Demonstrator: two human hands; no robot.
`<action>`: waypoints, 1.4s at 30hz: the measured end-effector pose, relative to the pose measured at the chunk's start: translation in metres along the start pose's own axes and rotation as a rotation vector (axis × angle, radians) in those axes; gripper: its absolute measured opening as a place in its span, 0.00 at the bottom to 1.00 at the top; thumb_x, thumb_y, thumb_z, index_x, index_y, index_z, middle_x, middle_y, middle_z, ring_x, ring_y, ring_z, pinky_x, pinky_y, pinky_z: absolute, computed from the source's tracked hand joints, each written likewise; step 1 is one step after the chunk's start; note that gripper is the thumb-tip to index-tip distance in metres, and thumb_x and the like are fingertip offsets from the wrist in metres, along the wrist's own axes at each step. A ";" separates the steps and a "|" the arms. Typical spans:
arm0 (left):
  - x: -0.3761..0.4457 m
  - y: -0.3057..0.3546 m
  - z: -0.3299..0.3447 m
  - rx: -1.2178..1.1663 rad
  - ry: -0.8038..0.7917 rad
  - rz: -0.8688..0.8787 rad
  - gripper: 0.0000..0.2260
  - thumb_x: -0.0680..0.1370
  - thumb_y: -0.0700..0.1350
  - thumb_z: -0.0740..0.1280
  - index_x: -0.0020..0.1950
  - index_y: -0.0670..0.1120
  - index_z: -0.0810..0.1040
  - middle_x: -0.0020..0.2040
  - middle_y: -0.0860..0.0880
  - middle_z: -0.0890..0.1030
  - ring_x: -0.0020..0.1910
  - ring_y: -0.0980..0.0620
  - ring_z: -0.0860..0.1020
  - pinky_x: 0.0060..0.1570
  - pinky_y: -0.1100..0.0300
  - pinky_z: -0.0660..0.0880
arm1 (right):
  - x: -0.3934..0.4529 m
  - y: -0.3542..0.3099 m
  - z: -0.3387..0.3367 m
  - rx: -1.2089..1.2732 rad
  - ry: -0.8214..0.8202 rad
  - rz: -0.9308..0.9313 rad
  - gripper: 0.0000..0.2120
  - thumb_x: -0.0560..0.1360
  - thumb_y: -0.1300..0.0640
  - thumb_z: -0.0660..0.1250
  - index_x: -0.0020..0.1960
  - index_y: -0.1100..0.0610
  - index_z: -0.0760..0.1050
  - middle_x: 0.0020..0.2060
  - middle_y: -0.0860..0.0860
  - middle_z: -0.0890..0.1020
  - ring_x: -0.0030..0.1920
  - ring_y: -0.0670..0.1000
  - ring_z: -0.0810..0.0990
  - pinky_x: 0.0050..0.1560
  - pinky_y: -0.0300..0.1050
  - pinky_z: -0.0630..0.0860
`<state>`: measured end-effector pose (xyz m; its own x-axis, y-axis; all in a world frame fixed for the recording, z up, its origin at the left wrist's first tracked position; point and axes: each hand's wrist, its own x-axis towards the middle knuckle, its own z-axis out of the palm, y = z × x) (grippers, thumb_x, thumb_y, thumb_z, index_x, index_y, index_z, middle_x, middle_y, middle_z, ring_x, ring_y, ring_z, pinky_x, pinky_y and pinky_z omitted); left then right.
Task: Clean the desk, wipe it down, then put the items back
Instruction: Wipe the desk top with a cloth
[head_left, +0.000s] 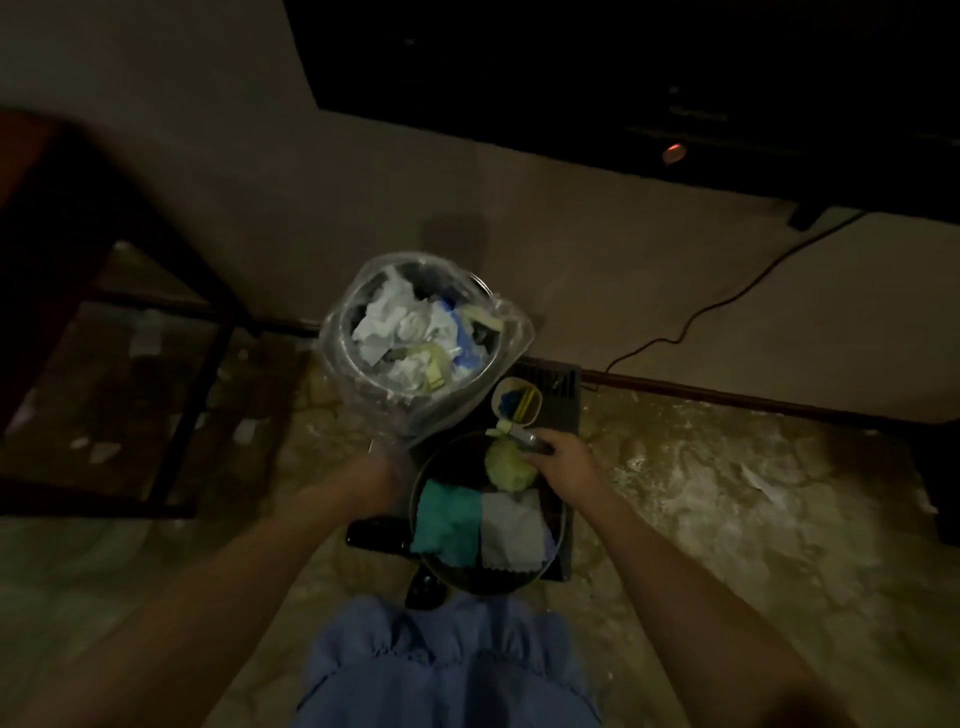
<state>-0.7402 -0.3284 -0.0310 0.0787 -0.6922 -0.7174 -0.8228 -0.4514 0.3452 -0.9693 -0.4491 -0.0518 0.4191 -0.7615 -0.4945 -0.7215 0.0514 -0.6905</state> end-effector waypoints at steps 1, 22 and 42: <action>0.003 -0.001 0.003 -0.007 -0.001 -0.012 0.13 0.81 0.42 0.59 0.62 0.39 0.75 0.54 0.43 0.78 0.47 0.51 0.75 0.40 0.71 0.68 | 0.007 0.004 0.003 -0.017 -0.016 0.000 0.14 0.76 0.64 0.67 0.61 0.63 0.76 0.51 0.57 0.80 0.49 0.50 0.76 0.37 0.30 0.69; 0.022 -0.044 0.044 -0.060 0.041 -0.154 0.10 0.78 0.44 0.60 0.55 0.40 0.76 0.53 0.40 0.79 0.52 0.42 0.77 0.50 0.54 0.74 | -0.026 0.039 0.058 0.132 0.367 0.185 0.05 0.74 0.63 0.69 0.47 0.62 0.73 0.38 0.54 0.76 0.43 0.58 0.78 0.40 0.44 0.73; 0.071 -0.124 0.150 -0.230 0.041 -0.224 0.14 0.78 0.42 0.62 0.61 0.38 0.75 0.57 0.38 0.78 0.56 0.41 0.76 0.47 0.57 0.70 | 0.086 0.119 0.194 -0.404 -0.154 0.138 0.26 0.70 0.55 0.71 0.65 0.63 0.70 0.60 0.61 0.75 0.59 0.61 0.75 0.60 0.54 0.74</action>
<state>-0.7169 -0.2372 -0.2155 0.2698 -0.5815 -0.7675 -0.6339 -0.7072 0.3130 -0.9122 -0.3837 -0.2786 0.3590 -0.6590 -0.6610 -0.9207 -0.1339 -0.3666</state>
